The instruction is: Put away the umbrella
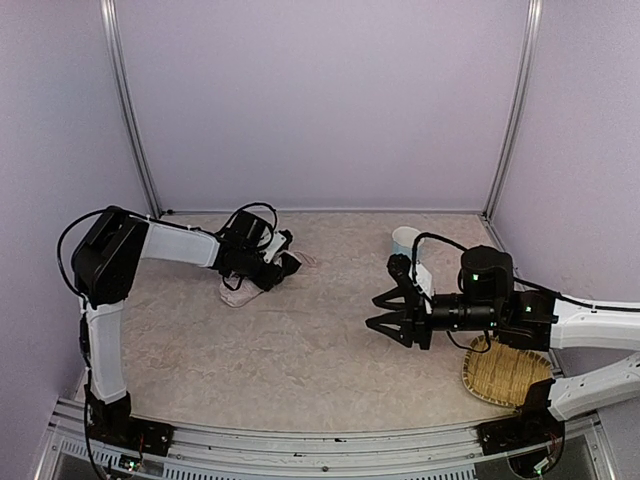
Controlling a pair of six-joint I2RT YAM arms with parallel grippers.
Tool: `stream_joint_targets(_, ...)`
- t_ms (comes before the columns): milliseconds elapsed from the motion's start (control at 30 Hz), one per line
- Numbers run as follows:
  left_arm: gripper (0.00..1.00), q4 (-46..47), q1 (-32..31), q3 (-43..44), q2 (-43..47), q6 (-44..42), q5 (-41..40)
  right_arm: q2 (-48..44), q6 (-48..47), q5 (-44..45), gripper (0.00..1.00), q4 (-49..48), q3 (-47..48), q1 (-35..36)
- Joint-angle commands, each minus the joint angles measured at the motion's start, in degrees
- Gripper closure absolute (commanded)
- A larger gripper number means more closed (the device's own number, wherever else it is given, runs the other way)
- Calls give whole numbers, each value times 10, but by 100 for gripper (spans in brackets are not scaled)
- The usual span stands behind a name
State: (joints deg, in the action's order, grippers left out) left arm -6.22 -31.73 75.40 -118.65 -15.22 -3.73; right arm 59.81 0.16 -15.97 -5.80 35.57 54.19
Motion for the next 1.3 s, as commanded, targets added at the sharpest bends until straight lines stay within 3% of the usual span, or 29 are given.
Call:
stream_joint_targets(0,45,-36,48,28,-5,114,159,-13,-2,1,52,7,-3,-6)
stream_joint_targets(67,44,-30,64,27,-9,143,167,-14,-2,2,52,8,-3,-6)
stream_joint_targets(300,21,-4,52,3,2,142,119,-13,9,41,49,27,3,-11)
stream_joint_targets(367,2,24,48,-14,26,144,107,-2,20,56,47,47,11,-30)
stream_joint_targets(533,1,74,42,-47,108,148,83,0,61,67,43,68,11,-129)
stream_joint_targets(667,1,90,56,-66,183,161,79,-23,76,63,39,68,-11,-258)
stream_joint_targets(967,1,131,175,-181,295,249,13,-55,154,0,17,-32,-106,-563)
stream_joint_targets(1100,1,189,233,-270,346,283,-15,-28,178,31,13,-67,-124,-603)
stream_joint_targets(1267,1,198,272,-304,349,293,-62,7,203,64,12,-112,-137,-604)
